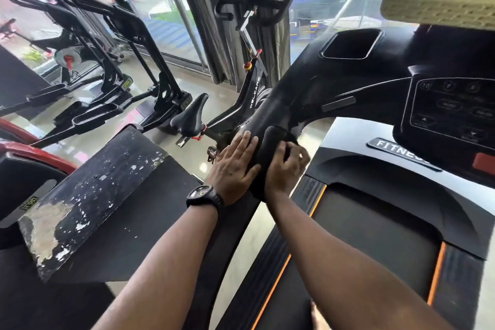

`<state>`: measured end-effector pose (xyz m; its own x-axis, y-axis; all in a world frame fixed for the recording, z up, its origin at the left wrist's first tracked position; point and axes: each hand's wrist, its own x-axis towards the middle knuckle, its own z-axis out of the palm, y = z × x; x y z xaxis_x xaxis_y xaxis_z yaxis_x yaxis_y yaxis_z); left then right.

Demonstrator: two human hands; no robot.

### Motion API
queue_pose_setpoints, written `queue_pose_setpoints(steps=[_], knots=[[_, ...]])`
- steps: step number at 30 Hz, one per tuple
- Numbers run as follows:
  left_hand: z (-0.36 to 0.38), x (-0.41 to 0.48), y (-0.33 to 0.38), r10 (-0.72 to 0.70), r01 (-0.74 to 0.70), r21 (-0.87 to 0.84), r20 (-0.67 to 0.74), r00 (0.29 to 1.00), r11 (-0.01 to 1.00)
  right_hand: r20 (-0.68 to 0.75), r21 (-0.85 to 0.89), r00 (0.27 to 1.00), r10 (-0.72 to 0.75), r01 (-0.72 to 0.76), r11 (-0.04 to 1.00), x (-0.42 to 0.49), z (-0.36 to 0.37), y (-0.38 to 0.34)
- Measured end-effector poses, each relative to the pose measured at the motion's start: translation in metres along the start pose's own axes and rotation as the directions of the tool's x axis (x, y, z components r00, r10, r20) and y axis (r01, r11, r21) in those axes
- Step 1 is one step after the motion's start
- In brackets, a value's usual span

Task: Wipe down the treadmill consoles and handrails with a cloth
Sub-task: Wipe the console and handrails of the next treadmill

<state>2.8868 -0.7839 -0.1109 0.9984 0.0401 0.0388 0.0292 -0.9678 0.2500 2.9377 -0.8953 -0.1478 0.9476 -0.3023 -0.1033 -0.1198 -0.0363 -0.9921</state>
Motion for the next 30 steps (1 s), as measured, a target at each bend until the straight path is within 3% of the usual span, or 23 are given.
queue_pose_setpoints(steps=[5,9,12,17,21,22,25,27,30], knots=[[-0.001,0.003,-0.005,0.018,-0.019,-0.104,-0.014,1.000,0.994,0.189,-0.135,0.981,-0.037,0.064,0.989,-0.029,0.003,0.012],[-0.003,0.002,-0.006,0.043,-0.038,-0.160,0.026,0.999,0.986,0.173,-0.125,0.968,0.180,-0.159,0.979,0.011,0.010,0.001],[-0.007,0.007,-0.009,0.088,-0.086,-0.092,0.015,0.996,0.992,0.128,-0.112,0.956,0.262,-0.249,0.962,0.021,0.018,0.000],[-0.010,0.027,-0.002,0.086,-0.085,-0.119,0.003,0.996,0.989,0.117,-0.113,0.993,0.028,-0.015,0.994,0.018,0.021,0.003],[-0.008,0.044,0.006,0.069,-0.072,-0.137,-0.024,0.997,0.988,0.111,-0.117,0.945,0.306,-0.294,0.949,0.050,0.026,0.006],[-0.007,0.047,0.005,0.078,-0.081,-0.140,-0.027,0.997,0.987,0.112,-0.138,0.951,0.287,-0.271,0.952,0.046,0.025,0.004],[-0.007,0.054,0.003,0.084,-0.089,-0.162,-0.037,0.996,0.983,0.069,-0.145,0.998,0.011,0.000,0.989,0.030,0.024,-0.004],[-0.007,0.055,0.002,0.093,-0.098,-0.189,-0.033,0.995,0.977,0.035,-0.177,0.999,-0.039,0.045,0.983,0.036,0.027,-0.006],[-0.008,0.056,0.001,0.095,-0.096,-0.210,-0.015,0.995,0.973,0.044,-0.158,0.974,0.222,-0.212,0.964,0.050,0.028,-0.006]])
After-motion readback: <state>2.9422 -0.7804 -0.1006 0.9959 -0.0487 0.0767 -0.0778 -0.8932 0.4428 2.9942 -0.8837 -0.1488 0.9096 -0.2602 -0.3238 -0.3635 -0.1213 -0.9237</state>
